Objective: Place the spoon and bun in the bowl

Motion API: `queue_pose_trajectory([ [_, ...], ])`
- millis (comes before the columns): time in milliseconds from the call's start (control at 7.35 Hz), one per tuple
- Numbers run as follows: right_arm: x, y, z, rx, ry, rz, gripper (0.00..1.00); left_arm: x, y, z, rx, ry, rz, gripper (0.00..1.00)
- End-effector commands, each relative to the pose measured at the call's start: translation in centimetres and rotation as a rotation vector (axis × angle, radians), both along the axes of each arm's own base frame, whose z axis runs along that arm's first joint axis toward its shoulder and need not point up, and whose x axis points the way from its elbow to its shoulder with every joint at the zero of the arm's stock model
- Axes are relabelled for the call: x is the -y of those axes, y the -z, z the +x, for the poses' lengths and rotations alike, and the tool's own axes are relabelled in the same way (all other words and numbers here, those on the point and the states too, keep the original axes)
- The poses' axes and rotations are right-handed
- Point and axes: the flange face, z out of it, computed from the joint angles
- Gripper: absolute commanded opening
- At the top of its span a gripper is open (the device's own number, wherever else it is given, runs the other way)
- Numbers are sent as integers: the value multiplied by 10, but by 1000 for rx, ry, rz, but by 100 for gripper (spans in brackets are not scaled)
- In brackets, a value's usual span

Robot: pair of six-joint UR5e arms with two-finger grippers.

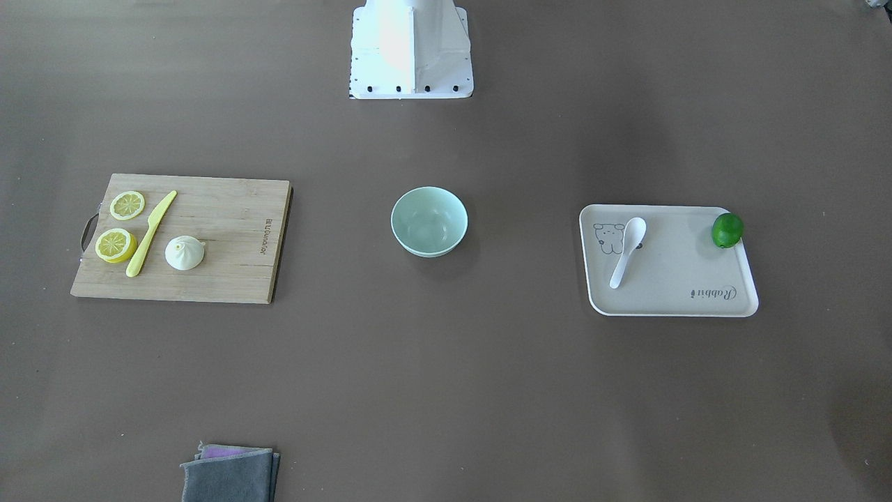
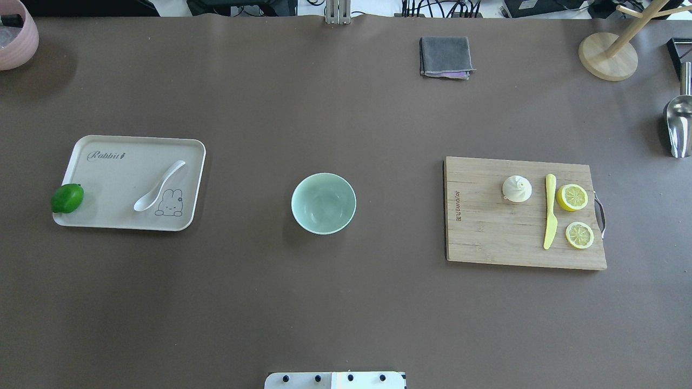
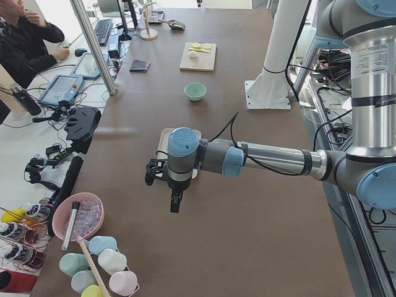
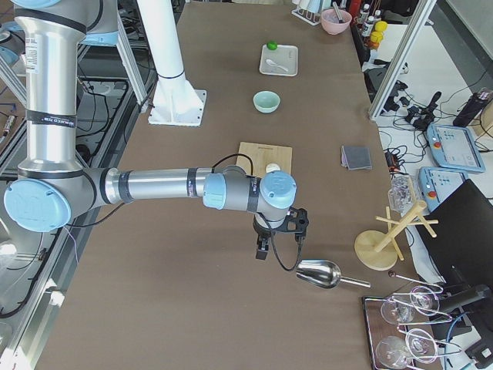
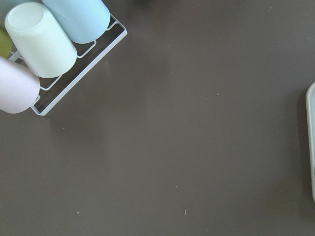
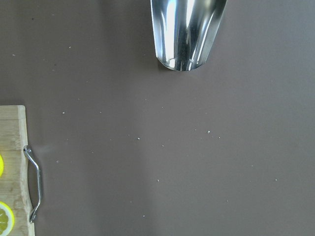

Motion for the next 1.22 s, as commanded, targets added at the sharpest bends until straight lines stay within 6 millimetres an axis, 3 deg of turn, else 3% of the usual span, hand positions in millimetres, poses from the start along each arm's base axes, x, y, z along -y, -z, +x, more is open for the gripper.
queue_pose_trajectory([
  [0,0,0,-1,0,2,0,100,0,-1,3,-8,-13,3,98],
  [1088,1,0,-3,0,6,0,100,3,-3,3,-9,-10,-5,98],
])
